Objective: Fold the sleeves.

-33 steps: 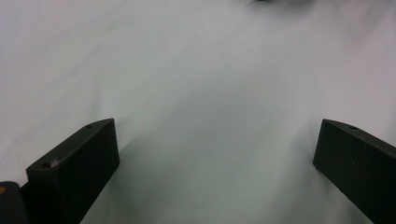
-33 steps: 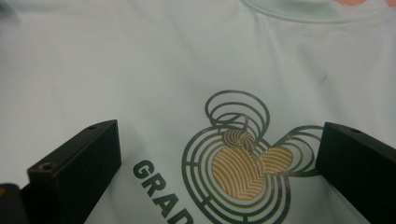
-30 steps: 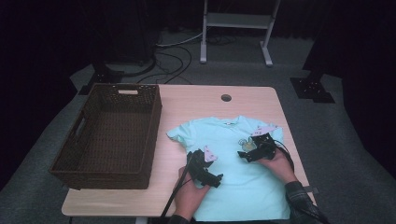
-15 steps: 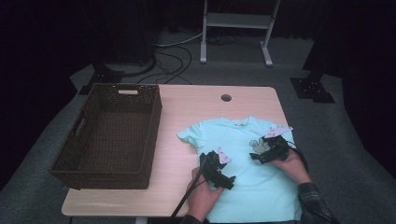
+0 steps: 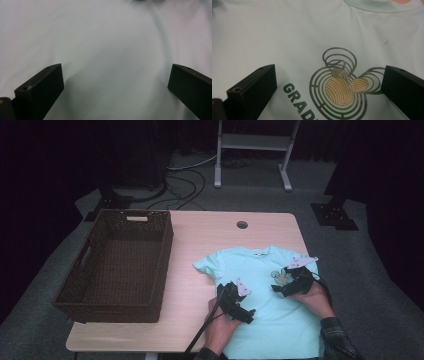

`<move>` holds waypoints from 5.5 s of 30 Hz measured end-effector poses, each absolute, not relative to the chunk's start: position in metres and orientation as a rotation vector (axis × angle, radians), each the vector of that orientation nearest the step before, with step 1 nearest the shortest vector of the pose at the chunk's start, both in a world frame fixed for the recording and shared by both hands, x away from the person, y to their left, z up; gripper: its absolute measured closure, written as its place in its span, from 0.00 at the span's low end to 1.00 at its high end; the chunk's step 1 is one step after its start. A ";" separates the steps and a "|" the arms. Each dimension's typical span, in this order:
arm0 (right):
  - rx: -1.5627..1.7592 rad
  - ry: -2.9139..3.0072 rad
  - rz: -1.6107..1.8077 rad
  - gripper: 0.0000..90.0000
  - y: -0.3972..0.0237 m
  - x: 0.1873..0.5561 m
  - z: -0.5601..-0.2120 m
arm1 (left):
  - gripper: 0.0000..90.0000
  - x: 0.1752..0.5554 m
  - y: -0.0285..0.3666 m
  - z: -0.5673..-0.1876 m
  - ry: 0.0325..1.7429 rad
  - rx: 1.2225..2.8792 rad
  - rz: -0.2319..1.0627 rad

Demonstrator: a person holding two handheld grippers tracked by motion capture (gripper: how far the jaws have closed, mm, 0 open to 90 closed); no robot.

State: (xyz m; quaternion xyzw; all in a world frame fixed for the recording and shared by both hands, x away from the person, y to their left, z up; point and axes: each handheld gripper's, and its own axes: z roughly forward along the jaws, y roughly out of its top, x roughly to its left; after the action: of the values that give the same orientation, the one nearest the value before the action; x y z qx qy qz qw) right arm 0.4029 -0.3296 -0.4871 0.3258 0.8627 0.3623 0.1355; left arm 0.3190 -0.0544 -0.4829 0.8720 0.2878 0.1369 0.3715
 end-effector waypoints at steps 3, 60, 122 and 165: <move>0.951 2.498 1.050 0.00 -0.329 0.403 -0.487 | 0.00 0.322 -0.048 -0.476 0.739 2.205 0.342; 0.952 2.496 1.052 0.00 -0.329 0.403 -0.487 | 0.00 0.408 0.018 -0.392 0.748 2.081 0.376; 0.946 2.497 1.051 0.00 -0.329 0.403 -0.487 | 0.83 0.455 0.090 -0.462 1.156 2.191 0.401; 0.951 2.497 1.051 0.00 -0.329 0.403 -0.487 | 0.98 0.447 0.052 -0.412 1.049 2.075 0.321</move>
State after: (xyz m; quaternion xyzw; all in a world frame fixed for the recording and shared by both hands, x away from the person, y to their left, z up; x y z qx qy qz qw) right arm 0.4026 -0.3292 -0.4870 0.3282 0.8617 0.3628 0.1349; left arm 0.4467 0.0517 -0.4116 0.8153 0.4120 0.1263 0.3867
